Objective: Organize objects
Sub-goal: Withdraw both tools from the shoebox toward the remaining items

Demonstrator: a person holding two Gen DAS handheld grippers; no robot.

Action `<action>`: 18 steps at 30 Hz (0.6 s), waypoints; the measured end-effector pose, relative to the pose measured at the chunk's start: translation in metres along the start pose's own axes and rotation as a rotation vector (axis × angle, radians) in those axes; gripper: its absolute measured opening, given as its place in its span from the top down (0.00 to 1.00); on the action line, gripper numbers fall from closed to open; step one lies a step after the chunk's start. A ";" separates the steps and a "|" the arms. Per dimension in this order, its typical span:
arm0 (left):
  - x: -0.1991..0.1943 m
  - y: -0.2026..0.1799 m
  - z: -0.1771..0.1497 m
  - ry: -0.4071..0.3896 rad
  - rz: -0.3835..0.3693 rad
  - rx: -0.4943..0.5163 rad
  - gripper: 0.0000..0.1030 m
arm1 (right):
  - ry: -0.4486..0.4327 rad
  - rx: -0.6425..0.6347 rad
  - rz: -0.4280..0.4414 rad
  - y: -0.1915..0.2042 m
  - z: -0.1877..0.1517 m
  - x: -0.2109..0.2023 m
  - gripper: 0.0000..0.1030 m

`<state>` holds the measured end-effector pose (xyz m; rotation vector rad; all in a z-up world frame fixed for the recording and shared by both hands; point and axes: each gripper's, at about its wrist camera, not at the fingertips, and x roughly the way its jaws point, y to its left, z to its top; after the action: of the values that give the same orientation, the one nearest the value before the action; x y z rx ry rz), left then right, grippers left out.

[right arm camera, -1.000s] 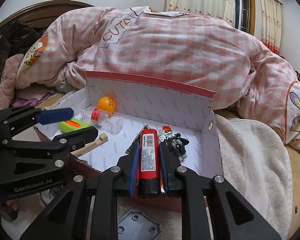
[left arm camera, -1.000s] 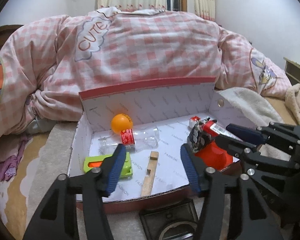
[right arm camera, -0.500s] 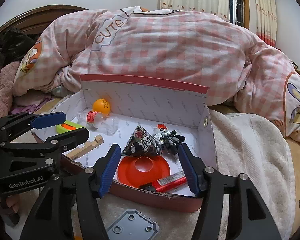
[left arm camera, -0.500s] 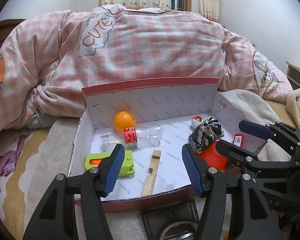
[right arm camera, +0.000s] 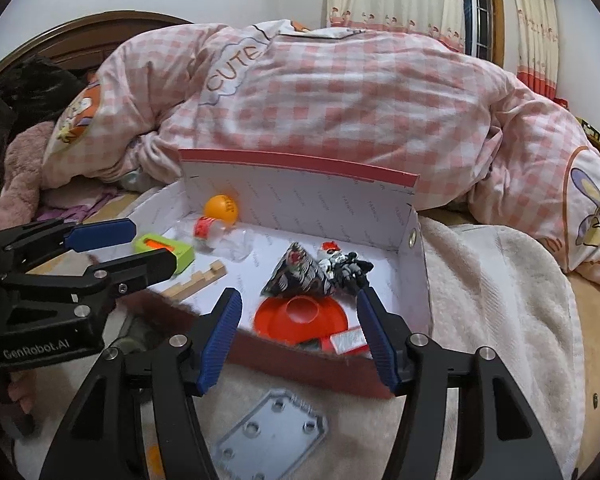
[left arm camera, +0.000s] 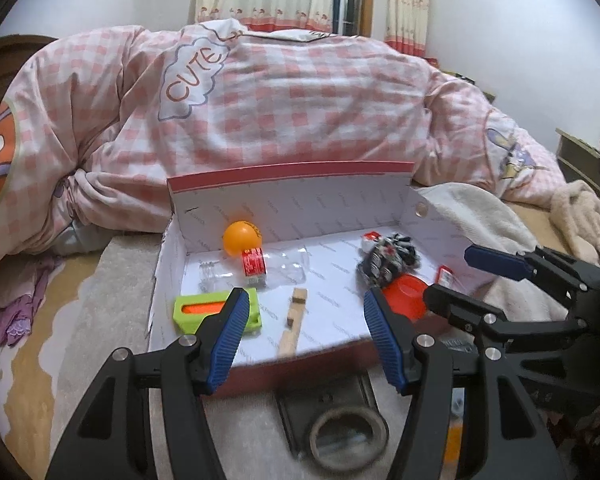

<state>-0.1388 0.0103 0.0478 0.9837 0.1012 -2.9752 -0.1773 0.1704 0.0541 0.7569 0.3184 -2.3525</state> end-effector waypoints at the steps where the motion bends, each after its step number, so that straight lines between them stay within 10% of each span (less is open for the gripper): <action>1: -0.004 0.000 -0.003 0.001 -0.003 0.005 0.41 | -0.001 -0.006 0.003 0.001 -0.002 -0.005 0.40; 18: 0.002 -0.013 -0.057 0.221 -0.028 -0.086 0.30 | 0.107 0.001 0.017 -0.008 -0.035 -0.024 0.40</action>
<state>-0.1067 0.0266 0.0018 1.3054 0.2426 -2.8475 -0.1519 0.2028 0.0409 0.8843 0.3553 -2.3008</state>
